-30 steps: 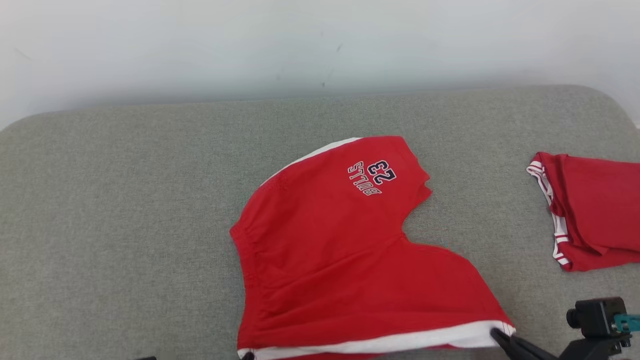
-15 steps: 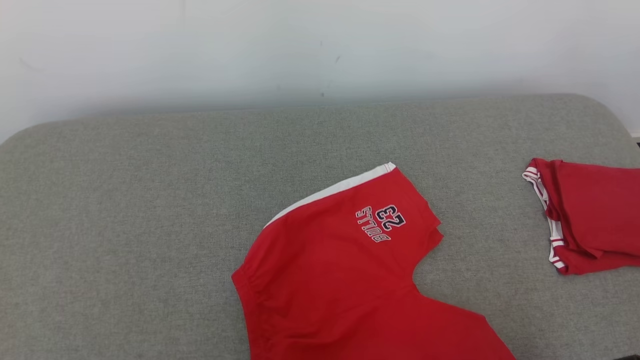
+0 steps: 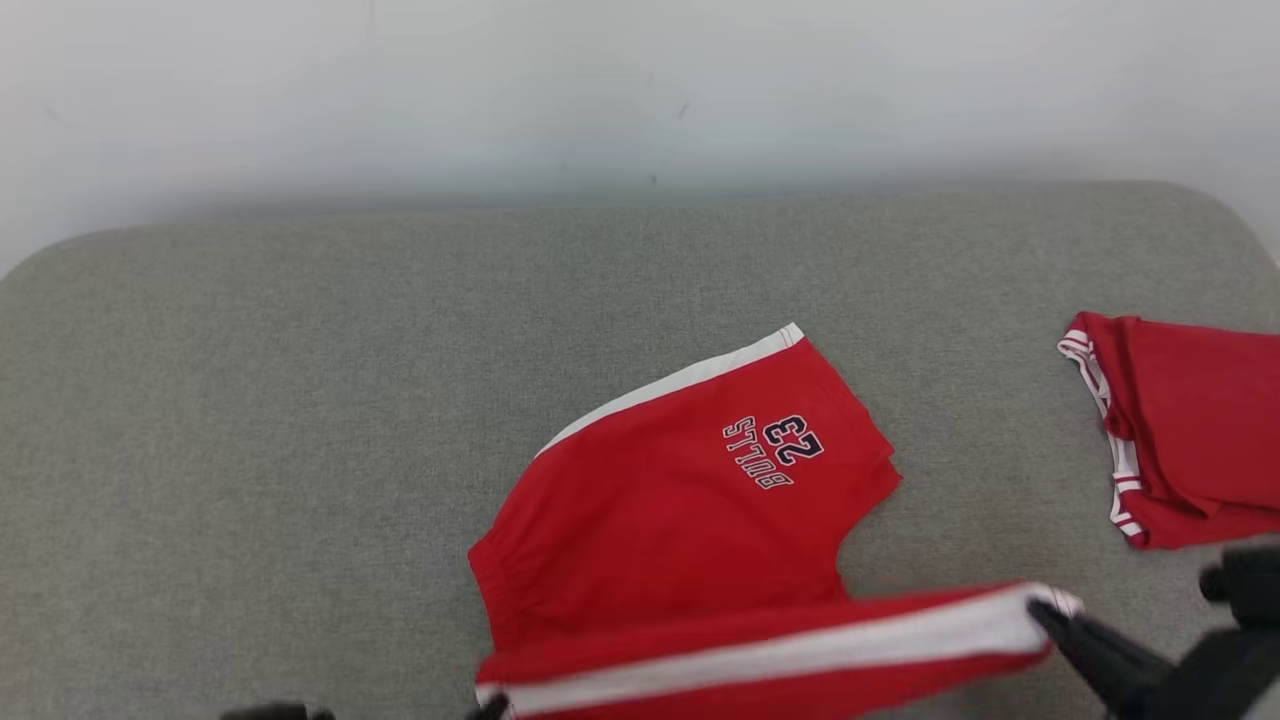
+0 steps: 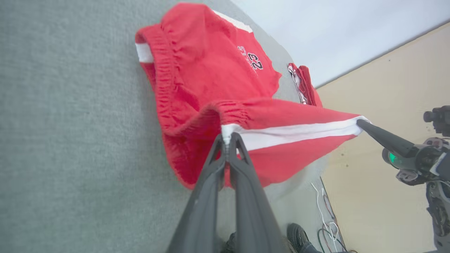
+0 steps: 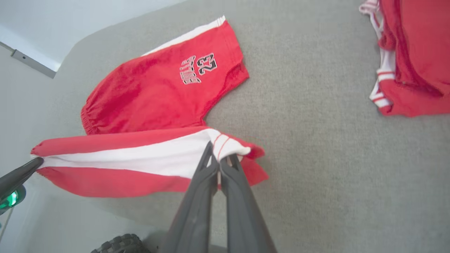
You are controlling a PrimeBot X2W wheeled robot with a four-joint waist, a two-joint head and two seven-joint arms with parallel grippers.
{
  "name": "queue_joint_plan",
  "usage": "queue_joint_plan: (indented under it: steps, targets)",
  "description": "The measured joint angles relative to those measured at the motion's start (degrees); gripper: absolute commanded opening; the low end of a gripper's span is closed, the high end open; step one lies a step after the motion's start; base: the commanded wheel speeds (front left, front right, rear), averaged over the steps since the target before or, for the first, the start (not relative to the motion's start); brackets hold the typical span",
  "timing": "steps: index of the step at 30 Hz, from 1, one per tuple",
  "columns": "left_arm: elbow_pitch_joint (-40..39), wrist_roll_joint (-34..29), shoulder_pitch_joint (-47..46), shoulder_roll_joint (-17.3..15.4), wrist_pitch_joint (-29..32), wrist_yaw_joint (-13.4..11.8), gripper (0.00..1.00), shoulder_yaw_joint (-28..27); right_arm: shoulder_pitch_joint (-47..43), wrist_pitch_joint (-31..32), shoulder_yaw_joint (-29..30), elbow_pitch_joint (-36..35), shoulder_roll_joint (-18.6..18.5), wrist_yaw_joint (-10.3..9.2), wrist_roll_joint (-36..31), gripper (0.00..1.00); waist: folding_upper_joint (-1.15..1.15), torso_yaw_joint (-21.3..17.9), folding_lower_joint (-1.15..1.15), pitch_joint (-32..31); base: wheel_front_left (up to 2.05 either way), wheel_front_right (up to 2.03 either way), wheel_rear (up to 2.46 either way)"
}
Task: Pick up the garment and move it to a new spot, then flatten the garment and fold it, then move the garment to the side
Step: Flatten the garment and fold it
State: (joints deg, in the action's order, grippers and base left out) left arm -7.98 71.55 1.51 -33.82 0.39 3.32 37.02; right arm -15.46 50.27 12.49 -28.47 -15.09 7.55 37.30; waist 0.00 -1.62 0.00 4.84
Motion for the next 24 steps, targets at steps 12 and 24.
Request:
queue_joint_plan:
  steps: [12, 24]
  targets:
    - [8.99, -6.82, -13.02, 7.04, -4.58, 1.83, 0.00, -0.02, 26.24, -16.08, -17.07, 21.04, -11.91, 0.00, -0.67, 0.00, 0.01, 2.27, 0.01, 3.66, 0.00, 0.00, 0.00]
    - [18.90, -10.95, -24.48, 13.10, -9.39, 1.89, 0.00, -1.54, 44.91, -26.08, -25.62, 39.75, -12.80, 0.00, -3.57, 0.00, 0.01, 5.64, 0.02, 8.75, 0.00, 0.00, 0.00]
